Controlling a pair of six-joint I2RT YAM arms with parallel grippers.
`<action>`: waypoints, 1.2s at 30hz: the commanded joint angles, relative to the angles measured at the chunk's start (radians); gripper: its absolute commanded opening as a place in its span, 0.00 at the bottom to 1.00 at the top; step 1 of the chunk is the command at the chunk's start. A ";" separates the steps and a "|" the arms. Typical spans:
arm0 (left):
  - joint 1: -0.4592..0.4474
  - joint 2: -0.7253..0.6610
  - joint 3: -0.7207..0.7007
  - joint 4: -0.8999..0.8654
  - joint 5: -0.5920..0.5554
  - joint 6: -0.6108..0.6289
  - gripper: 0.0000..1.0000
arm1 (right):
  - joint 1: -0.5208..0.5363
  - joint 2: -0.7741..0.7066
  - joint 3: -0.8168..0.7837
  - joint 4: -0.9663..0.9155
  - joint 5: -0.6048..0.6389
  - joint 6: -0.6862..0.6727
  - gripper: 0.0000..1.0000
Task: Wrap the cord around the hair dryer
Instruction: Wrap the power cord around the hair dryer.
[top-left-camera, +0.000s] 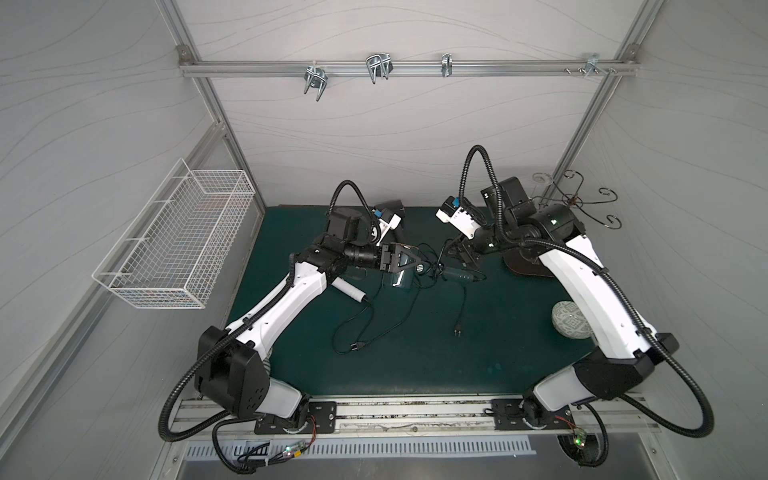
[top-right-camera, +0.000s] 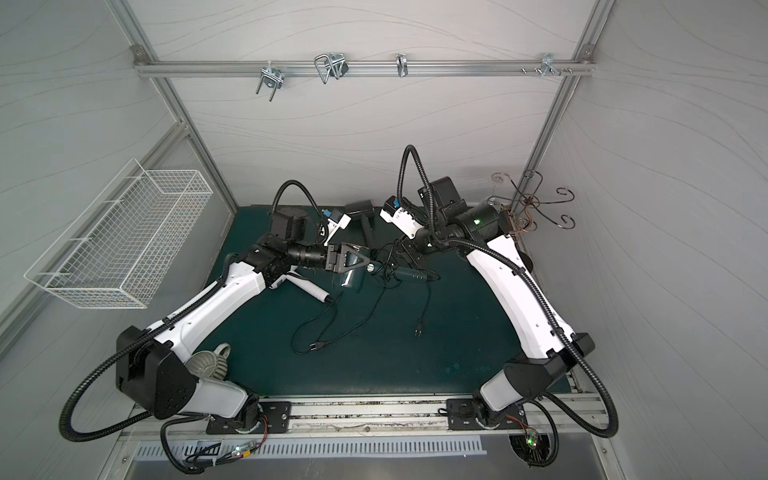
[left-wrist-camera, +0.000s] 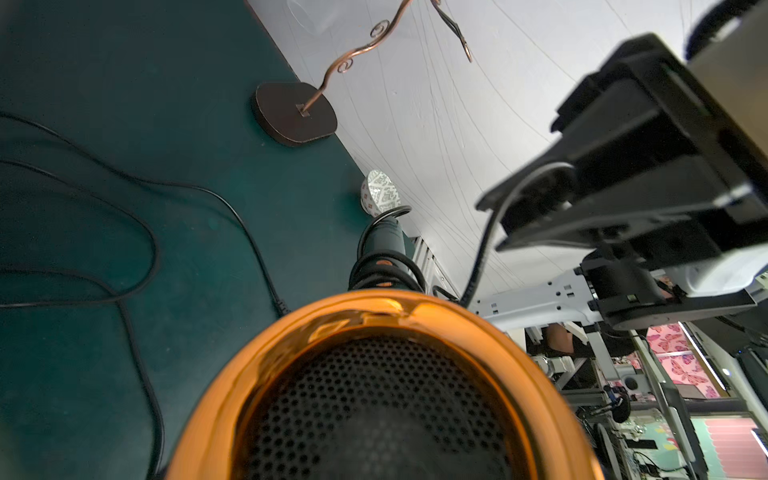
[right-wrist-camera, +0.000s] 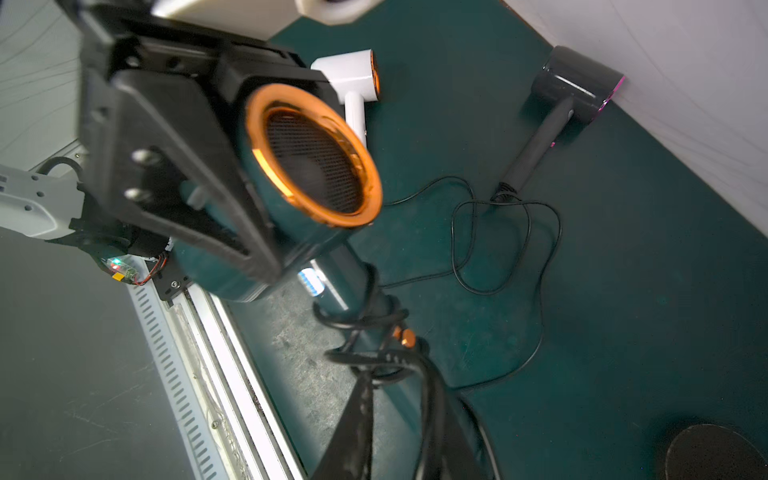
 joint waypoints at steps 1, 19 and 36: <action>-0.009 -0.059 -0.011 0.052 0.088 -0.011 0.00 | -0.026 0.048 -0.043 0.016 -0.118 -0.054 0.00; -0.009 -0.024 -0.043 -0.159 0.061 0.005 0.00 | -0.073 0.200 -0.261 0.137 -0.193 -0.078 0.15; -0.005 0.130 0.070 -0.298 0.092 0.036 0.00 | -0.130 0.275 -0.296 0.183 -0.222 -0.121 0.44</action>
